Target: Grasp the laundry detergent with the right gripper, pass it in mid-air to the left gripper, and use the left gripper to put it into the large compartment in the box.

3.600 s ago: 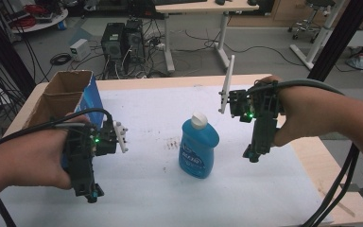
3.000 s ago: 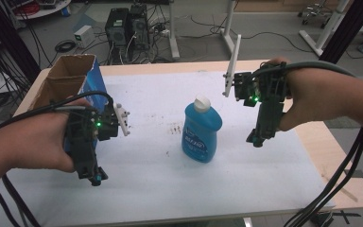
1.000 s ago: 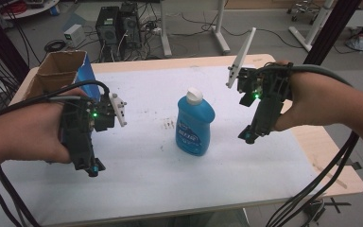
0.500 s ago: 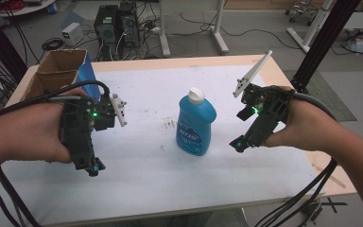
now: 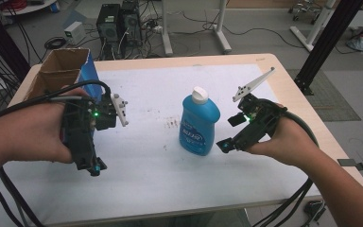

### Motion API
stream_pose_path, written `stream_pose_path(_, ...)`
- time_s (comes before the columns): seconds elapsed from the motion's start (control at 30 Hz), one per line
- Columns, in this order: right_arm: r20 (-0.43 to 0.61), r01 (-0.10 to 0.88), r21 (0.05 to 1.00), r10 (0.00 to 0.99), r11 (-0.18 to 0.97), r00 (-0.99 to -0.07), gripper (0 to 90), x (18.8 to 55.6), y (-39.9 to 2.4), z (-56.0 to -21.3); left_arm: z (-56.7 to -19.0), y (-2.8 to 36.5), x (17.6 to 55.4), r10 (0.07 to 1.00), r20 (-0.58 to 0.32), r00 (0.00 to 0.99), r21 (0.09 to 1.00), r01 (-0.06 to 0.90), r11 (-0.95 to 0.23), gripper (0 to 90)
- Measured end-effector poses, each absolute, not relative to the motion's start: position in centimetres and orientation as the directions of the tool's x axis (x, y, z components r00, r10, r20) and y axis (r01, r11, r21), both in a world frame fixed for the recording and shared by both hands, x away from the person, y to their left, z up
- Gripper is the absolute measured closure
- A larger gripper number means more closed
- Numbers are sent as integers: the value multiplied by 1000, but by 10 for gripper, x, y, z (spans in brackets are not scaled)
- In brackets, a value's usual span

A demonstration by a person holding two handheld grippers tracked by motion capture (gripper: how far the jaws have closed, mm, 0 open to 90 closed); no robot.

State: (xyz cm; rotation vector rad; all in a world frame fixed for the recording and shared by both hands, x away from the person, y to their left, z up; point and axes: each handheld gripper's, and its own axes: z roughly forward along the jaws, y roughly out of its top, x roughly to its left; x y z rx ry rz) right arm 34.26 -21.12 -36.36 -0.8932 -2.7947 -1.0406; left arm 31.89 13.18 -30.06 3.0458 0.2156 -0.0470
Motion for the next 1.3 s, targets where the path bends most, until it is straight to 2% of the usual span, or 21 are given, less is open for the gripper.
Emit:
stream_pose_path(0.57,235,519,712,535,473,-811,24,349,-198,-399,-298,133,319,141,-31,990,79,143,-987,17)
stream_pose_path(1.3,216,449,813,525,369,-823,25,351,-175,-412,-295,135,319,147,-26,989,78,149,-986,17)
